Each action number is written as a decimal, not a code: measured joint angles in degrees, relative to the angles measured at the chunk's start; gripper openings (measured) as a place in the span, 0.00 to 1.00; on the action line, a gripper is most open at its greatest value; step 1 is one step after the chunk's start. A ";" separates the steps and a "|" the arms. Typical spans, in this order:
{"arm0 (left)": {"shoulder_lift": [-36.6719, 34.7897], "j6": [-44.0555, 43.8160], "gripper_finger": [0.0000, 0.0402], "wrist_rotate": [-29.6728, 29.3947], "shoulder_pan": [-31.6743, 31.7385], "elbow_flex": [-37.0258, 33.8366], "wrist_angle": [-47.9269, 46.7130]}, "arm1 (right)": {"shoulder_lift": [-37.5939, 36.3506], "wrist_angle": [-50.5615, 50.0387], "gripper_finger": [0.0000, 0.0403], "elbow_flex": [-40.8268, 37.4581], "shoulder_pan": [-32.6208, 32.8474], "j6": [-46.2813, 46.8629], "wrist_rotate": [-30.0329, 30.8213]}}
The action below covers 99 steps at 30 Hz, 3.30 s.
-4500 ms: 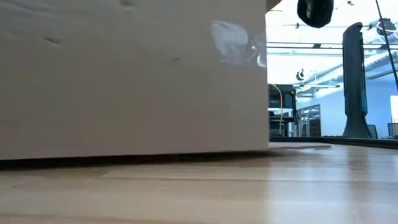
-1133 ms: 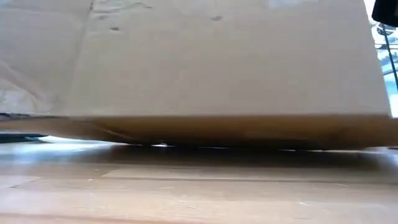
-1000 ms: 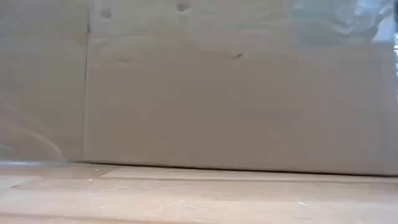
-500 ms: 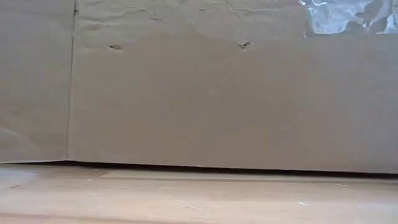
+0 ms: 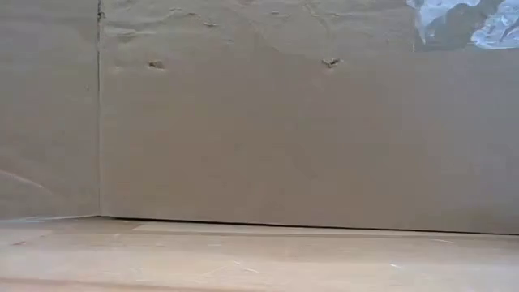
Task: Unpack boxes
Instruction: Break down box until it is fully flat
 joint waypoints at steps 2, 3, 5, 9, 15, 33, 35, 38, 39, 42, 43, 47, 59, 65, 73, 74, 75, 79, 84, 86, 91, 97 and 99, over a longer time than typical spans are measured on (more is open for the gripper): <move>0.27 0.64 0.46 -0.04 0.00 -0.02 0.00 | 0.33 2.95 0.21 -2.24 -0.81 1.07 3.05; 0.32 1.09 0.46 -0.08 0.00 -0.06 -0.03 | 0.45 5.54 0.21 -3.46 -1.48 0.57 3.96; 0.34 1.46 0.46 -0.12 0.04 -0.08 -0.07 | 0.48 12.50 0.21 -6.28 -3.17 -2.33 5.69; 0.44 1.57 0.46 -0.26 0.02 -0.13 -0.12 | 0.48 28.23 0.21 -9.85 -7.86 -15.85 7.39; 0.49 2.41 0.46 -0.24 0.02 -0.21 -0.43 | 0.47 38.33 0.21 -10.60 -16.54 -35.56 2.01; 0.58 4.06 0.46 -0.23 0.00 -0.28 -0.32 | 0.26 44.63 0.21 -10.63 -34.62 -51.47 -18.51; 0.58 4.05 0.46 -0.31 0.01 -0.30 -0.77 | 0.28 50.72 0.21 -10.65 -34.42 -60.27 -22.93; 0.58 4.18 0.46 -1.11 0.39 -0.28 -0.34 | -0.45 54.52 0.21 -10.65 -32.64 -66.34 -29.60; 0.58 4.18 0.46 -1.25 0.51 -0.28 -0.13 | -0.97 54.32 0.21 -10.63 -31.82 -66.42 -30.79; 0.60 4.48 0.46 -1.30 0.77 -0.28 -0.07 | -3.10 50.49 0.21 -10.54 -28.56 -66.02 -32.43; 0.60 4.60 0.46 -1.47 0.87 -0.28 -0.09 | -3.99 50.07 0.21 -10.54 -27.47 -66.21 -33.56; 0.60 4.65 0.46 -4.19 1.02 -0.28 0.26 | -8.06 52.83 0.21 -10.54 -23.44 -69.34 -38.52; 1.64 3.94 0.46 -7.73 3.95 -0.28 4.56 | -14.68 51.64 0.20 -10.54 -17.52 -68.40 -36.90; 3.60 3.67 0.46 -11.23 5.11 -0.24 7.03 | -15.32 46.14 0.16 -9.95 -15.28 -63.07 -33.98; 8.45 4.43 0.46 -19.59 7.51 -0.91 7.80 | -15.67 12.10 0.13 6.31 -13.73 -61.52 -28.61; 8.78 4.42 0.46 -20.57 7.87 -0.93 7.67 | -15.69 8.16 0.13 8.40 -13.73 -61.48 -28.50; 8.51 4.40 0.46 -21.71 8.34 -0.63 7.82 | -15.68 3.90 0.13 10.78 -13.73 -61.13 -27.77; 9.51 5.67 0.46 -24.04 9.81 -0.40 10.22 | -15.73 -8.76 0.13 18.91 -13.73 -59.68 -26.39; 10.98 7.94 0.46 -24.15 11.46 -0.47 13.11 | -15.65 -10.79 0.13 25.00 -13.56 -62.18 -27.27; 11.22 8.79 0.46 -24.15 12.19 -0.32 13.01 | -15.54 -9.67 0.13 26.56 -12.71 -62.83 -27.34; 11.55 9.10 0.46 -23.72 14.27 -0.43 12.62 | -14.25 -2.39 0.13 27.60 -9.77 -65.15 -28.19; 12.61 10.45 0.46 -21.14 17.29 -0.32 14.18 | -12.30 9.06 0.13 27.62 -6.69 -66.68 -28.42; 13.87 10.54 0.46 -20.96 17.86 -0.31 14.94 | -12.33 13.71 0.13 27.62 -5.06 -67.05 -28.16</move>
